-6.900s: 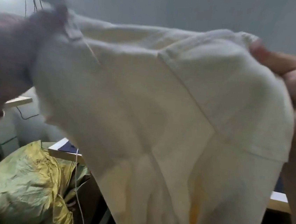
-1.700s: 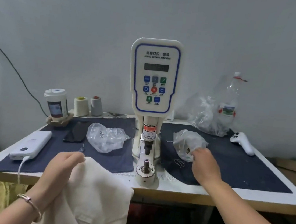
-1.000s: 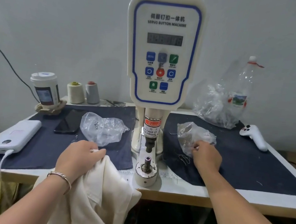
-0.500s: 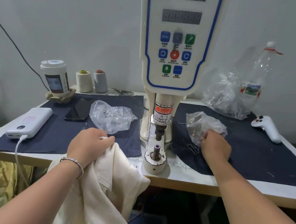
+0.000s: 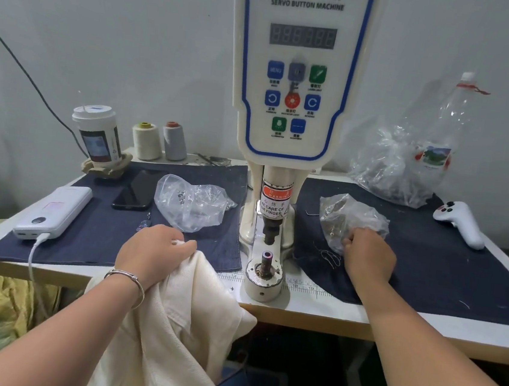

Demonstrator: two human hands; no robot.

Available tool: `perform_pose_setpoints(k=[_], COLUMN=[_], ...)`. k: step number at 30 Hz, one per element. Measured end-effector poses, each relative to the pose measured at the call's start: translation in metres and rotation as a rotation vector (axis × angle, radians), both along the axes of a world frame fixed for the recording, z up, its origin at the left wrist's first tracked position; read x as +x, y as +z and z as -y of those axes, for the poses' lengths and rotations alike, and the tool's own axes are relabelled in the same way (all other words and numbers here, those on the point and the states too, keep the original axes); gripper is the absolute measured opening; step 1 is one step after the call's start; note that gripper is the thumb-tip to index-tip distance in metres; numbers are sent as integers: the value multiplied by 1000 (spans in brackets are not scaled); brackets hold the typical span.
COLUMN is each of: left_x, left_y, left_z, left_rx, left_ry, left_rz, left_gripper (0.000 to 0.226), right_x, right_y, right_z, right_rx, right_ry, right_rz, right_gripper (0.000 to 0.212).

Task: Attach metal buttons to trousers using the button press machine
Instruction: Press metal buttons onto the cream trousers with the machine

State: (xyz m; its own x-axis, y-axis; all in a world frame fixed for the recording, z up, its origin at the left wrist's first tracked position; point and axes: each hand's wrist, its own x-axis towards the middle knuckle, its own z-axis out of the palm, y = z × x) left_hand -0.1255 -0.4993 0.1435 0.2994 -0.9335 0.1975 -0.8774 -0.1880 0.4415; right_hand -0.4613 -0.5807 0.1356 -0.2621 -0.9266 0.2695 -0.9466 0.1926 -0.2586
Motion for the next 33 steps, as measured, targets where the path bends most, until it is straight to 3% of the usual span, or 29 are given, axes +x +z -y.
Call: perform_pose_setpoints(k=[4,9,14,23,26,33], left_x=[2,2,4,4,4,3], left_y=[-2,-4,-6,-8,-7,-7], left_z=[2,5,7,8,8,8], left_rx=[5,20,1,0,9,5], left_ry=[1,7,9,12,8,2], left_rz=[2,15,32,44,40,45], left_gripper=[47,46,47,44,43,45], right_x=[-1,-15,-12,-11,-13,-18], right_y=[1,29,27,38,36,29], right_z=[3,17,18,25,20,-26], right_rx=[59,362,179,262,309,-51], right_ry=[-2,60,138,202,130,115], right_rz=[49,179,20,-140,-44,341], right_gripper=[21,31,22,22,20,13])
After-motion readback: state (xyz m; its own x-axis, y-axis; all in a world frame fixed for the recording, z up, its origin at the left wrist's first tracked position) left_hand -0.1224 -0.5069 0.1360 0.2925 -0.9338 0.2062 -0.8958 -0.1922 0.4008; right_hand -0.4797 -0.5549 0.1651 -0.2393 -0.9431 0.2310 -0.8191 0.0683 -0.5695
